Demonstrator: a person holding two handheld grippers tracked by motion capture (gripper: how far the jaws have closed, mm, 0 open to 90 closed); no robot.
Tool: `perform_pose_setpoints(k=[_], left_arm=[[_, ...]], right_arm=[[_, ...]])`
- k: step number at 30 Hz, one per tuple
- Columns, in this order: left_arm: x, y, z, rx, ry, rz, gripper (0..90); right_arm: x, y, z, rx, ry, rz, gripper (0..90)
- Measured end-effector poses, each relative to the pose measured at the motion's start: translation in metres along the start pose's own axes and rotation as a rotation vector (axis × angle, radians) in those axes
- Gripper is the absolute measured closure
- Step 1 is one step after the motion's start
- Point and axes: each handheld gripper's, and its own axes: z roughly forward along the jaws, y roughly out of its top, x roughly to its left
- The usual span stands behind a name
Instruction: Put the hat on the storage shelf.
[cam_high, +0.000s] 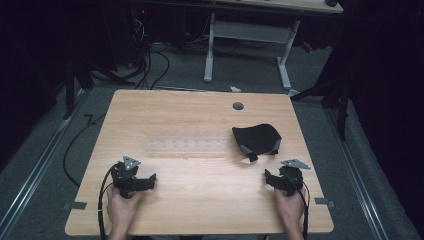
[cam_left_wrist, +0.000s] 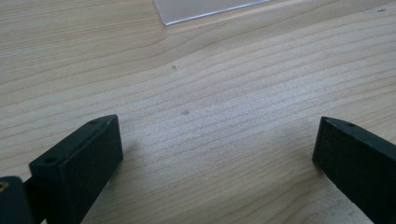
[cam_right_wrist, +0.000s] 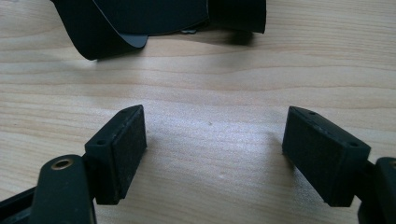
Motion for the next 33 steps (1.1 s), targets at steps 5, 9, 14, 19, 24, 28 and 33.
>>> perform_pose_setpoints(k=[5,9,14,19,24,28,33], left_arm=[[-0.0001,0.0,-0.0002,-0.002,-0.001,-0.001,2.7],[-0.0004,-0.0002,-0.001,-0.004,-0.006,0.001,3.8],[-0.0007,-0.0006,-0.0027,-0.009,-0.011,0.002,6.6],[-0.001,-0.0007,-0.0029,-0.012,-0.013,-0.001,7.3],[-0.0011,-0.0008,-0.0031,-0.011,-0.016,0.001,7.8],[-0.0012,-0.0009,-0.0033,-0.011,-0.017,0.002,8.1],[-0.0011,-0.001,-0.0035,-0.009,-0.018,0.006,8.5]], right_arm=[[0.0,0.0,0.0,0.0,0.001,0.001,21.8],[-0.0008,0.0,-0.0001,0.002,0.009,-0.006,21.5],[-0.0007,-0.0001,0.0,0.001,0.007,-0.008,21.2],[0.0004,-0.0004,-0.0004,-0.001,0.015,-0.019,21.9],[0.0,-0.0009,-0.0014,-0.005,0.02,-0.02,26.8],[0.0001,-0.0017,-0.0031,-0.014,0.017,-0.018,35.0],[-0.0007,-0.0026,-0.0066,-0.028,0.022,-0.015,40.7]])
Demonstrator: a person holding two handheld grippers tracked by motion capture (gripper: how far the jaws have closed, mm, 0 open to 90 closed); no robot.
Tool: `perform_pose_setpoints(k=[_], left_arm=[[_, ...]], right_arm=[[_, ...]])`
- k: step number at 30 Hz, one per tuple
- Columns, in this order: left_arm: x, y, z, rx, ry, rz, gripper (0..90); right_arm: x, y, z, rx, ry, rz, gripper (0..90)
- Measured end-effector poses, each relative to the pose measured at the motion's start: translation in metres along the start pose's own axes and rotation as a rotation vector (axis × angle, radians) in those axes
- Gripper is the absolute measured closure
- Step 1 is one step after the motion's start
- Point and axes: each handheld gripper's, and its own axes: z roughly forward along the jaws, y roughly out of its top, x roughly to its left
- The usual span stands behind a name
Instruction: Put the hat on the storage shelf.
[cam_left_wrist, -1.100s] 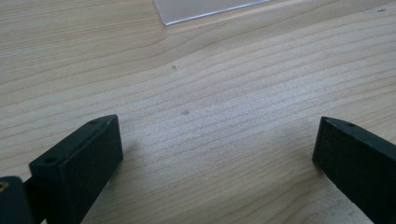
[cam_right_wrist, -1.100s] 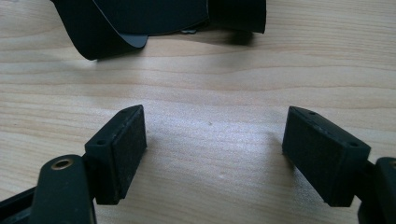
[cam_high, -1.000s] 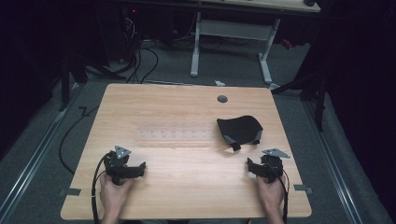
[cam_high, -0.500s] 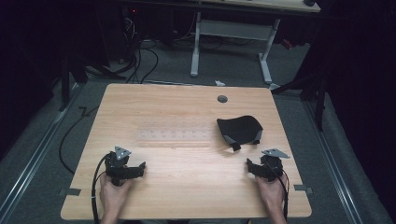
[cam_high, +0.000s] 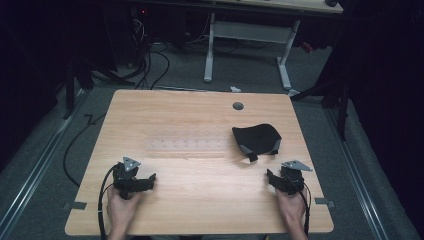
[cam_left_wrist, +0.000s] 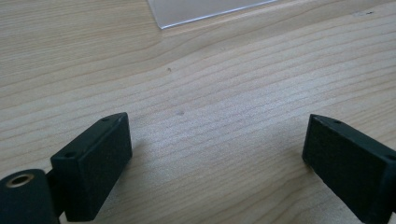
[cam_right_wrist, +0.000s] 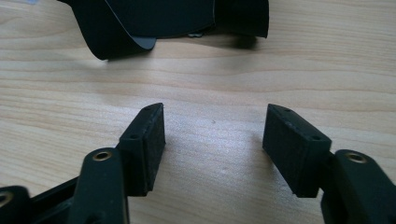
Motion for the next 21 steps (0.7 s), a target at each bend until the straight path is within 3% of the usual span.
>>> perform_pose_setpoints(k=[15,21], left_arm=[[0.0,0.0,0.0,-0.001,-0.002,0.0,9.1],[-0.001,0.0,0.0,-0.002,-0.002,0.0,9.5]], right_arm=[[-0.013,0.003,-0.025,-0.09,0.065,0.06,45.0],[-0.016,0.009,-0.022,-0.086,0.065,0.064,45.2]])
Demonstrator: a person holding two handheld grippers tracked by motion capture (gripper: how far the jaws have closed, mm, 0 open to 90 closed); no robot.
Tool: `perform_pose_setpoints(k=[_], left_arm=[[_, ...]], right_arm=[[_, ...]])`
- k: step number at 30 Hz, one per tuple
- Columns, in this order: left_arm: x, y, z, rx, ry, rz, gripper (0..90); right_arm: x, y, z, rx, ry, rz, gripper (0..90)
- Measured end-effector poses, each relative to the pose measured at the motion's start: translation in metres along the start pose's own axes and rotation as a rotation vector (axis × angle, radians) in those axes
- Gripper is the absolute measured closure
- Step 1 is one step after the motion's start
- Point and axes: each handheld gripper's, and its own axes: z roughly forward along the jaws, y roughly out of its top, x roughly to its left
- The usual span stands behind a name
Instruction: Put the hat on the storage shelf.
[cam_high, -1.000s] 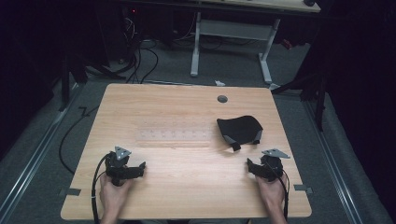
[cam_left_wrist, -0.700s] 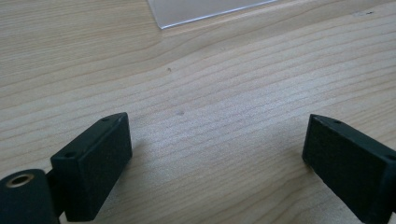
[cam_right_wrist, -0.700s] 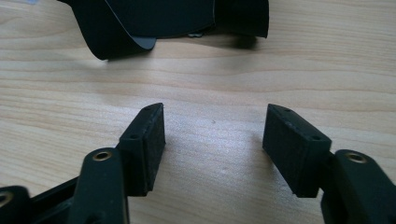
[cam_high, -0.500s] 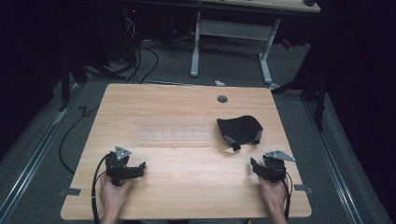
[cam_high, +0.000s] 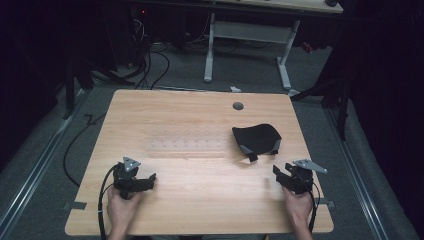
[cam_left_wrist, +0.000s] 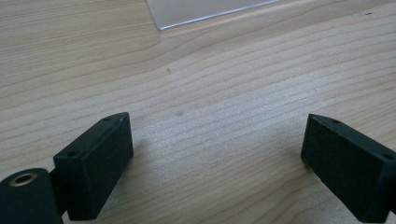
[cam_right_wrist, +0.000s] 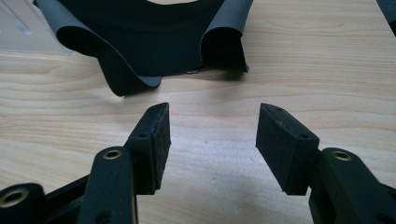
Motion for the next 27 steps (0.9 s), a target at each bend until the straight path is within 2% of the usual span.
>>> perform_pose_setpoints(k=[6,8,9,14,20,23,27], left_arm=[[0.0,0.0,0.0,0.0,-0.002,0.0,10.0],[0.0,0.0,0.0,-0.001,-0.002,0.0,10.1],[0.0,0.0,0.0,0.0,-0.003,0.001,10.1],[0.0,0.0,0.0,-0.001,-0.005,0.002,10.7],[0.0,0.0,-0.001,0.0,-0.006,0.003,11.2],[0.0,0.0,-0.001,0.0,-0.006,0.003,11.2],[0.0,0.0,0.0,-0.002,-0.006,0.001,11.2]], right_arm=[[-0.003,0.014,0.004,-0.033,0.006,0.013,44.3],[-0.004,0.016,0.005,-0.034,0.007,0.017,44.3],[-0.006,0.02,0.007,-0.021,0.023,0.04,43.6],[-0.007,0.03,0.01,-0.026,0.045,0.05,43.6],[-0.009,0.048,0.017,-0.026,0.017,0.052,41.2],[-0.013,0.052,0.022,-0.03,0.018,0.052,42.5],[-0.018,0.057,0.028,-0.024,0.009,0.057,39.2]])
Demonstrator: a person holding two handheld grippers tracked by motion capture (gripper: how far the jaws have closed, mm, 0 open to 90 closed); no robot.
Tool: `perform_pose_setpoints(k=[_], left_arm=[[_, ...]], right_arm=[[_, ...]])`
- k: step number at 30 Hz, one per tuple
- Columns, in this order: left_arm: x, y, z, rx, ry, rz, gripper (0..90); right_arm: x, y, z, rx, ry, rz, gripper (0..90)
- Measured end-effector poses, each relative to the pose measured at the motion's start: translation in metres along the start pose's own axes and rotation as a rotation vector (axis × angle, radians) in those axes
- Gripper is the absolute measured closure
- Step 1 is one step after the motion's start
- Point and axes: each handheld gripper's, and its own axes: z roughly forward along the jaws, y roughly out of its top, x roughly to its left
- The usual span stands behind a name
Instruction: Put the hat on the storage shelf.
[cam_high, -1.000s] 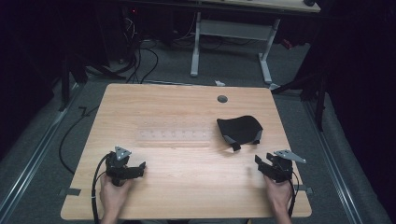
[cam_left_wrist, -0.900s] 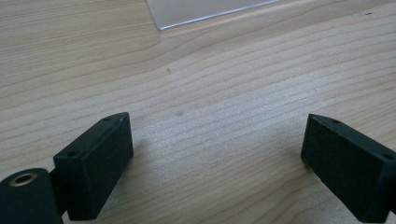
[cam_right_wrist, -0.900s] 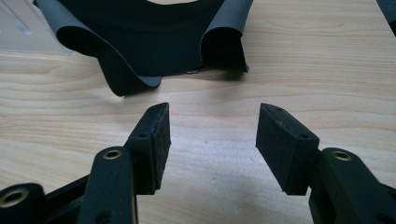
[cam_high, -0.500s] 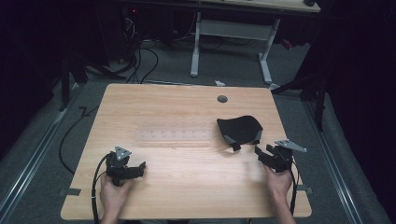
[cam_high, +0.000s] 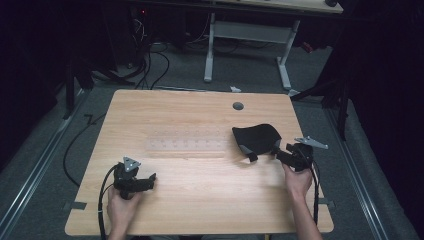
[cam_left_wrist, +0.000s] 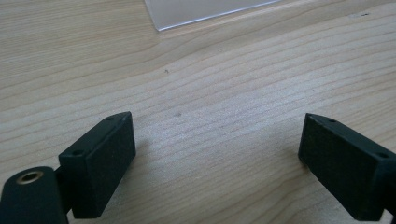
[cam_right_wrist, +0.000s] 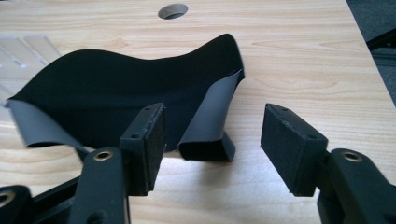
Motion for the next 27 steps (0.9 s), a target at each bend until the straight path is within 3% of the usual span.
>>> perform_pose_setpoints(k=[6,16,27], left_arm=[[0.0,0.0,0.0,0.001,-0.001,0.001,11.2],[0.0,0.0,0.0,0.001,-0.001,0.001,11.2],[0.0,0.0,0.0,0.0,0.0,0.001,11.2]], right_arm=[[-0.005,0.007,0.005,0.004,0.025,0.04,36.9],[-0.003,0.021,0.016,0.015,0.047,0.034,35.6],[-0.011,0.018,0.038,0.027,0.044,0.097,35.3]])
